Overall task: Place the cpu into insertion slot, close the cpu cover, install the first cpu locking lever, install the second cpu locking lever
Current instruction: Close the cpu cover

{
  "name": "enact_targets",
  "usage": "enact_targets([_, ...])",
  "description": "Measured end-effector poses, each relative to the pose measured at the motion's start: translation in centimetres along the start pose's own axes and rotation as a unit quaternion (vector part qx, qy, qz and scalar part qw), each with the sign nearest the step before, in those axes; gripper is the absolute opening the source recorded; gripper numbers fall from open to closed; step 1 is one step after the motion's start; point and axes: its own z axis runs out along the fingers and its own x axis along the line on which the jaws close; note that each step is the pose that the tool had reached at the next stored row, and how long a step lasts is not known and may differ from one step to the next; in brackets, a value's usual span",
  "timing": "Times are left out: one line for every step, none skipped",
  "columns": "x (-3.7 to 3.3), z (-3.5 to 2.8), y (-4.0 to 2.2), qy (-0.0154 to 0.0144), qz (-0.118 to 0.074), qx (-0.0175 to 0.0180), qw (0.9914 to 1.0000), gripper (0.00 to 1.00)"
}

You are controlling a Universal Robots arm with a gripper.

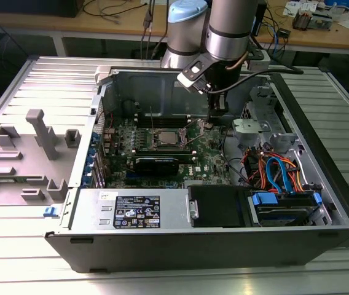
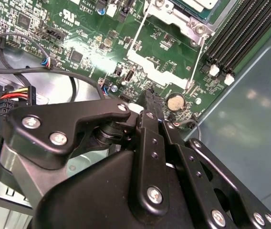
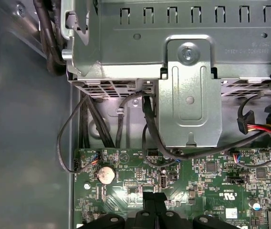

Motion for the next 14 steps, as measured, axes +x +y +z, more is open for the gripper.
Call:
enact_targets([0.00,0.08,0.00,0.0001,-0.001,-0.0001,1.00000,0.11])
enact_targets([0.00,0.15,0.02,0.0001,-0.004,0.0000,0.99999,0.11])
enact_targets([0.00,0.20,0.02,0.0002,-0.006,0.0000,0.99998,0.11])
enact_targets([0.01,0.24,0.03,0.0003,-0.008,0.0000,0.99997,0.11])
enact_targets([0.02,0.31,0.05,0.0004,-0.012,0.0000,0.99993,0.11])
enact_targets([0.03,0.38,0.05,0.0006,-0.015,0.0000,0.99989,0.11])
enact_targets([0.05,0.49,0.06,0.0007,-0.018,0.0000,0.99983,0.11])
enact_targets([0.06,0.61,0.07,0.0007,-0.021,0.0002,0.99979,0.11])
enact_targets([0.06,0.76,0.07,0.0008,-0.022,0.0007,0.99976,0.11])
enact_targets([0.06,0.92,0.06,0.0008,-0.022,0.0012,0.99975,0.11])
enact_targets([0.07,1.11,0.06,0.0009,-0.023,0.0020,0.99973,0.11])
enact_targets([0.07,1.26,0.06,0.0009,-0.023,0.0027,0.99972,0.11])
enact_targets([0.07,1.34,0.05,0.0009,-0.023,0.0052,0.99971,0.11])
enact_targets([0.07,1.37,0.05,0.0010,-0.023,0.0080,0.99969,0.11])
